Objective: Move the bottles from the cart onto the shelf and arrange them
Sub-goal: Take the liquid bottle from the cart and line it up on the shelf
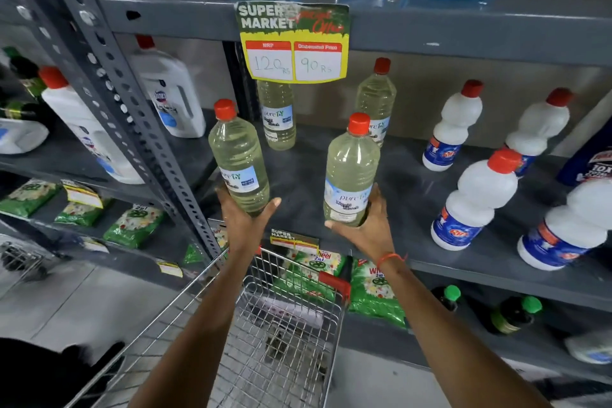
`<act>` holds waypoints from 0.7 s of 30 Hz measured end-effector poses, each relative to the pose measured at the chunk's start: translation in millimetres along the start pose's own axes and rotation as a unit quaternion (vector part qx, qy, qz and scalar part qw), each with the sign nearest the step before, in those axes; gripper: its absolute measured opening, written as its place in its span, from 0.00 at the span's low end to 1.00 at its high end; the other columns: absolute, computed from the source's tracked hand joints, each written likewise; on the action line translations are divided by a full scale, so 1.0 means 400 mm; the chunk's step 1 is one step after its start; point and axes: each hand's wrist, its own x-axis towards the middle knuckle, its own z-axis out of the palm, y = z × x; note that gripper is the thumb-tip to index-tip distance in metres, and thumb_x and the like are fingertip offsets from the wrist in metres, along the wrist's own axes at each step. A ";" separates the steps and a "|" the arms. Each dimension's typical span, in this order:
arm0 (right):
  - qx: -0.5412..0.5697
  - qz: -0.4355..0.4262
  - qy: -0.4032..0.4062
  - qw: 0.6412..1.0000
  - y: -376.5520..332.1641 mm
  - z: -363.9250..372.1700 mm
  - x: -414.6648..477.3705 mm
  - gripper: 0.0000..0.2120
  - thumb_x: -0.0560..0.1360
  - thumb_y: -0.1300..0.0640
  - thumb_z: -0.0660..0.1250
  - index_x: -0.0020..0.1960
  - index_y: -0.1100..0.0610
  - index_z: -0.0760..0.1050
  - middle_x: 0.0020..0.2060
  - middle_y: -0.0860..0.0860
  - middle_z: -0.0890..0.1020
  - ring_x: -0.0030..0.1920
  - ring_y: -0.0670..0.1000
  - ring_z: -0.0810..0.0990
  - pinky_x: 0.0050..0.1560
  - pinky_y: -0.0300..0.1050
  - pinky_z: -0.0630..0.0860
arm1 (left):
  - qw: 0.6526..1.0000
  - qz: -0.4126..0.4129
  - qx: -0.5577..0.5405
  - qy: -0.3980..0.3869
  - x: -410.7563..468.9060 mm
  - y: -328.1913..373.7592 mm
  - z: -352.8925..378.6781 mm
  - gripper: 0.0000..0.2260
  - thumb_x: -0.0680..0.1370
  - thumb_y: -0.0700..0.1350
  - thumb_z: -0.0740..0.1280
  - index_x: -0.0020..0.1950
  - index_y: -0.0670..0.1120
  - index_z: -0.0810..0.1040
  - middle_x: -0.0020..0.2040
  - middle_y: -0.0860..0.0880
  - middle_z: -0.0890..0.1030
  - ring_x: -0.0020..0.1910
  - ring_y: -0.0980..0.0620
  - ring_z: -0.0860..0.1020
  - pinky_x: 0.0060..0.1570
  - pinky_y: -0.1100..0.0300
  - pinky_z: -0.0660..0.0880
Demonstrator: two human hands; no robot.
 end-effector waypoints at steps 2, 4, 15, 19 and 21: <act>-0.011 -0.039 0.028 0.999 -0.007 -0.021 -0.041 0.50 0.65 0.42 0.74 0.75 0.59 0.51 0.73 0.59 0.60 0.74 0.56 0.60 0.74 0.56 0.62 | 0.997 0.043 0.063 0.014 -0.078 0.041 0.025 0.53 0.68 0.70 0.64 0.76 0.42 0.39 0.78 0.38 0.44 0.77 0.42 0.45 0.74 0.47 0.46; -0.013 -0.105 0.088 0.991 -0.014 -0.059 -0.093 0.36 0.75 0.43 0.62 0.75 0.60 0.53 0.71 0.60 0.63 0.72 0.54 0.63 0.72 0.54 0.64 | 0.989 0.115 0.088 0.032 -0.176 0.107 0.064 0.45 0.74 0.62 0.62 0.75 0.41 0.36 0.77 0.40 0.38 0.76 0.44 0.42 0.74 0.46 0.45; 0.011 -0.095 0.328 0.940 0.192 -0.500 -0.240 0.31 0.70 0.51 0.71 0.67 0.64 0.66 0.61 0.66 0.67 0.63 0.56 0.67 0.68 0.40 0.65 | 0.983 0.142 -0.011 -0.114 -0.531 0.284 0.511 0.47 0.69 0.61 0.70 0.76 0.40 0.49 0.77 0.42 0.56 0.76 0.47 0.57 0.75 0.53 0.57; -0.004 0.031 0.320 0.947 0.319 -0.587 -0.197 0.45 0.58 0.57 0.82 0.68 0.64 0.64 0.63 0.66 0.69 0.64 0.63 0.67 0.67 0.59 0.67 | 0.990 0.020 -0.005 -0.141 -0.523 0.293 0.592 0.52 0.62 0.51 0.80 0.76 0.43 0.52 0.73 0.44 0.69 0.69 0.48 0.70 0.67 0.55 0.68; 0.005 0.061 0.254 0.965 0.346 -0.611 -0.167 0.49 0.57 0.57 0.82 0.71 0.65 0.61 0.67 0.65 0.68 0.68 0.62 0.65 0.69 0.60 0.65 | 0.990 0.023 0.016 -0.135 -0.508 0.285 0.611 0.48 0.60 0.55 0.79 0.73 0.46 0.59 0.67 0.46 0.76 0.64 0.47 0.76 0.61 0.49 0.75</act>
